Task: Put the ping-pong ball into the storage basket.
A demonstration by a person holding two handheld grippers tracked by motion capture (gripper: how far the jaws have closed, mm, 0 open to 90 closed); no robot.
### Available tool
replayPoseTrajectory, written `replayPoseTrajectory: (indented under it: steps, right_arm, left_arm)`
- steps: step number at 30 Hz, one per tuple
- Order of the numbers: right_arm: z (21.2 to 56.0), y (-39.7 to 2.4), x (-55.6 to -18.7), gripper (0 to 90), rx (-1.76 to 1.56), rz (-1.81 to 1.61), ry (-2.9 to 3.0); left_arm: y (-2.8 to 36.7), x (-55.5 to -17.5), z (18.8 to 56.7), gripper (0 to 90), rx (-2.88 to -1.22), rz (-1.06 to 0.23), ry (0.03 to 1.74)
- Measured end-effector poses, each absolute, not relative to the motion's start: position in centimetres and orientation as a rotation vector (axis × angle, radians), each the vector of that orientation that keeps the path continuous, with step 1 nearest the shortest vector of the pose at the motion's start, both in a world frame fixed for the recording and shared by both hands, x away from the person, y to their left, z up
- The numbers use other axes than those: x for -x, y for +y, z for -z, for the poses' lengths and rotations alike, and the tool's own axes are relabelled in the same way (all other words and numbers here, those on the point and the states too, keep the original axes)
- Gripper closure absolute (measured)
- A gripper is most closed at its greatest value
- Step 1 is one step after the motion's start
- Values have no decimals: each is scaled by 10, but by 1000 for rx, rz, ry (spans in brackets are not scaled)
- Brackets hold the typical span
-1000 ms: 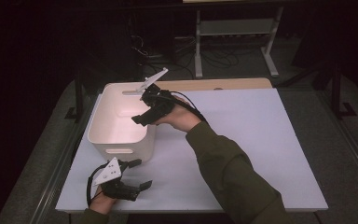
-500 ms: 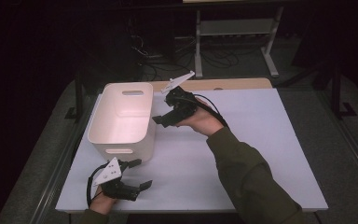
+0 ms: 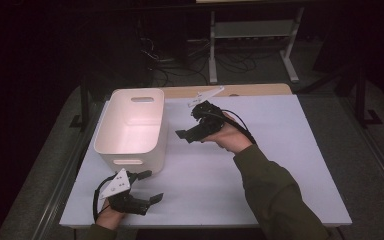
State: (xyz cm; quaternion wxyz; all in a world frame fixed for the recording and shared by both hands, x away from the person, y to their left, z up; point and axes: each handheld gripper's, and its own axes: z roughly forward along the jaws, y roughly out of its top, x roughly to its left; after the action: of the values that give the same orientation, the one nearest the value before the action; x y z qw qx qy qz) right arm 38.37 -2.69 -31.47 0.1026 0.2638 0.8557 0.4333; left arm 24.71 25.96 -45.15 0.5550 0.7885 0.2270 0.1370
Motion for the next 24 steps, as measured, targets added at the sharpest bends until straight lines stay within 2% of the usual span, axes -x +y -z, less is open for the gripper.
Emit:
replayPoseTrajectory:
  steps: [7,18,24]
  right_arm:
    - [330,-40,-381,119,-821,-1277,2497]
    - [353,-57,-375,22,-858,-1266,2470]
    - [365,-66,-370,10,-874,-1259,2447]
  left_arm:
    - [259,-247,452,140,-1856,-320,543]
    - [259,-247,452,140,-1859,-319,543]
    - [260,-247,452,140,-1860,-319,539]
